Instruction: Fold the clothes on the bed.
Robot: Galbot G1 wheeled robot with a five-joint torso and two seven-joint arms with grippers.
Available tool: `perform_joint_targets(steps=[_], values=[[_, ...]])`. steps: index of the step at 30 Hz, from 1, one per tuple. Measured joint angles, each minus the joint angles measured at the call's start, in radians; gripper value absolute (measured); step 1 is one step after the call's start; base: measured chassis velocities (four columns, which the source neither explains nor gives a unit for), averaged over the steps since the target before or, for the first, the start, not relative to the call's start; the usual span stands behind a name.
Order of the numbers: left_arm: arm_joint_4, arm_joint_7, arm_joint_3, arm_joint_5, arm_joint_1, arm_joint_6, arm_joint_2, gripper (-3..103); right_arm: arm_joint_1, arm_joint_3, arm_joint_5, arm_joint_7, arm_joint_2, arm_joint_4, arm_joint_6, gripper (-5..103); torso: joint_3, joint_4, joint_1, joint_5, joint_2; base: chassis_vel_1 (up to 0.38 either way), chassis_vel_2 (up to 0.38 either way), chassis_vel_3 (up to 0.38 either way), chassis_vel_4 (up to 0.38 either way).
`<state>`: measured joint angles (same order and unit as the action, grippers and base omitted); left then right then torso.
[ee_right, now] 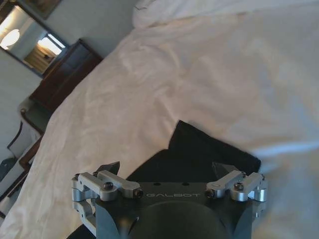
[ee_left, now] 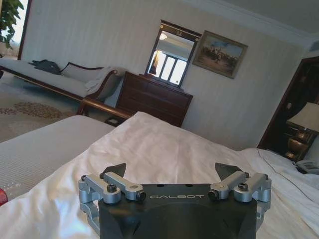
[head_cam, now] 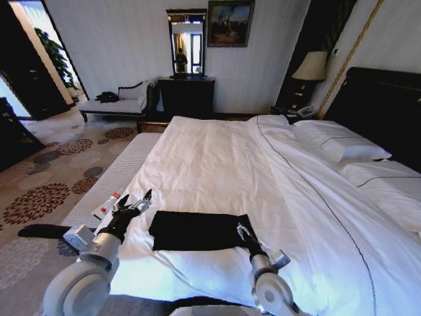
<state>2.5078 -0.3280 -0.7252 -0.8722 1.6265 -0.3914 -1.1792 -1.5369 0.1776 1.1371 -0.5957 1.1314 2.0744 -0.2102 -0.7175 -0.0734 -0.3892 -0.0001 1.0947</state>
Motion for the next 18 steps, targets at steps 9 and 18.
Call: perform_joint_targets(steps=[9, 18], values=[[-0.004, -0.001, -0.002, 0.030, 0.001, -0.010, -0.007, 100, -0.010, 0.059, 0.017, -0.055, 0.030, -0.003, -0.003, 100, 0.000, 0.0000, 0.000, 0.0002, 0.000, 0.000, 0.000, 0.000, 0.000], [-0.006, -0.003, -0.003, 0.050, 0.006, -0.012, -0.033, 100, -0.066, 0.062, -0.025, -0.141, 0.022, 0.001, -0.008, 100, 0.000, -0.0001, 0.000, 0.0001, 0.000, 0.000, 0.000, 0.000, 0.000]])
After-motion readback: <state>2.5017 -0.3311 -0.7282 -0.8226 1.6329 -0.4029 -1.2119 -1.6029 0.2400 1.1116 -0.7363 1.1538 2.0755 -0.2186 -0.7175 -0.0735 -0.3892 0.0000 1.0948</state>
